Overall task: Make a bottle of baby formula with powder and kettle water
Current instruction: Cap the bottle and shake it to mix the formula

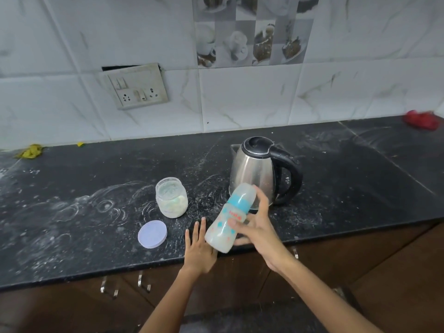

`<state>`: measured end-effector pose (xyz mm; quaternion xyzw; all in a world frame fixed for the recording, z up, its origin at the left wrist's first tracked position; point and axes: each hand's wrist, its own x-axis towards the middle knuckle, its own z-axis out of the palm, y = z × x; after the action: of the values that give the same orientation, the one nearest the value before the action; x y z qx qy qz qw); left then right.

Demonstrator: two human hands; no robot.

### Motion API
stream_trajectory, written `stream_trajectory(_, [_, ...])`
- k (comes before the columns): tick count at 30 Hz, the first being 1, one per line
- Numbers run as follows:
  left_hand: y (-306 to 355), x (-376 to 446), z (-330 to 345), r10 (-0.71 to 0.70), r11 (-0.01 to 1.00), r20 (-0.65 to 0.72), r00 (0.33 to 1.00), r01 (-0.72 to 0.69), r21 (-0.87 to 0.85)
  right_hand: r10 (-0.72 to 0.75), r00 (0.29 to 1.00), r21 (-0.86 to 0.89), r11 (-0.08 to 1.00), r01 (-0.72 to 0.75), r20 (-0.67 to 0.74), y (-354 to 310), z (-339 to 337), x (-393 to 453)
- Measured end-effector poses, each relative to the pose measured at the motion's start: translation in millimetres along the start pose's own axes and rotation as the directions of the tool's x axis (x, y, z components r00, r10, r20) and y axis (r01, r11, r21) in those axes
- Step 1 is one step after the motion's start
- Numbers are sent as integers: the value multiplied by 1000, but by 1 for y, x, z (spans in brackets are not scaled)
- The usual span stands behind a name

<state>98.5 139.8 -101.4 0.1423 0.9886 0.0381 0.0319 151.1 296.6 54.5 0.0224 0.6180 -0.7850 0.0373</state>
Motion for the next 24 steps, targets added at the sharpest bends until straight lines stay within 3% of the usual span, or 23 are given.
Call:
stream_trajectory(3, [0, 4, 0, -18, 999, 75, 997, 20, -30, -73, 977, 144, 984, 103, -200, -6, -10, 12])
stream_trajectory(7, [-3, 2, -1, -31, 998, 76, 997, 35, -50, 48, 999, -79, 996, -47, 12, 4, -6, 4])
stream_trajectory(11, [-1, 3, -4, -39, 994, 48, 998, 44, -103, -67, 993, -62, 996, 61, -98, 12, -10, 12])
stream_trajectory(14, [-4, 5, 1, -59, 992, 85, 995, 68, -105, -227, 971, -314, 930, 193, -75, 25, -9, 22])
stream_trajectory(18, [-2, 3, -7, -49, 991, 60, 997, 56, -119, -239, 969, -644, 752, 140, -68, 49, -14, 33])
stream_trajectory(21, [0, 3, -11, -8, 993, 104, 995, 21, -117, -248, 961, -679, 728, 98, -127, 65, -18, 43])
stream_trajectory(24, [-8, -4, -9, -57, 992, 48, 997, 62, -108, -236, 966, -700, 707, 98, -103, 83, -7, 51])
